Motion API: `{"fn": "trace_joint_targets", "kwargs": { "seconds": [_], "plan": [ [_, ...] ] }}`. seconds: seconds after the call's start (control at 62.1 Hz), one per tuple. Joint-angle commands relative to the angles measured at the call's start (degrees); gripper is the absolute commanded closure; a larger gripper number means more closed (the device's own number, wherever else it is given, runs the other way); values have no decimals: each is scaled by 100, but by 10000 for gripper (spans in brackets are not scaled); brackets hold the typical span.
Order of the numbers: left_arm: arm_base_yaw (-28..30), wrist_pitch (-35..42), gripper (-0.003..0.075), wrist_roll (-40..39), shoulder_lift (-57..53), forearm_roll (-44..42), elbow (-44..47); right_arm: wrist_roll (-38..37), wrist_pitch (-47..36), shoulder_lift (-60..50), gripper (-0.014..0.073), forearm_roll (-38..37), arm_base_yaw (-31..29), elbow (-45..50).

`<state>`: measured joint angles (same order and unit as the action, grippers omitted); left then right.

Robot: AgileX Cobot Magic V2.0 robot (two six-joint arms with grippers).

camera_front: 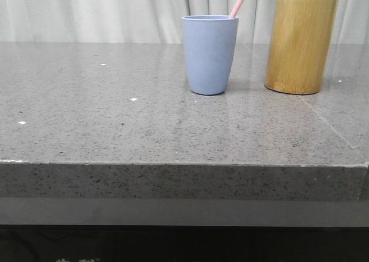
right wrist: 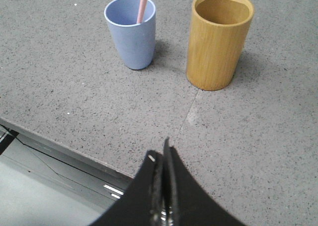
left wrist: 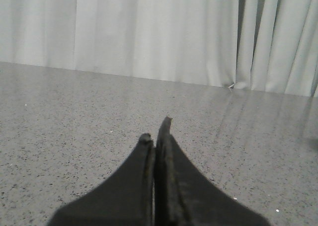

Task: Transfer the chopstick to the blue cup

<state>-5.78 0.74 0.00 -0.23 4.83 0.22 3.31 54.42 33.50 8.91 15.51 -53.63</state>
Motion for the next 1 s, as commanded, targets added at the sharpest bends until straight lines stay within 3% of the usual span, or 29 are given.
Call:
{"fn": "trace_joint_targets", "kwargs": {
  "seconds": [0.0, 0.982],
  "plan": [
    [18, 412, 739, -72, -143, -30, 75, 3, -406, 47, 662, 39, -23, -138],
    [114, 412, 739, -72, -143, 27, 75, 3, -406, 47, 662, 39, -23, -138]
  ]
}}
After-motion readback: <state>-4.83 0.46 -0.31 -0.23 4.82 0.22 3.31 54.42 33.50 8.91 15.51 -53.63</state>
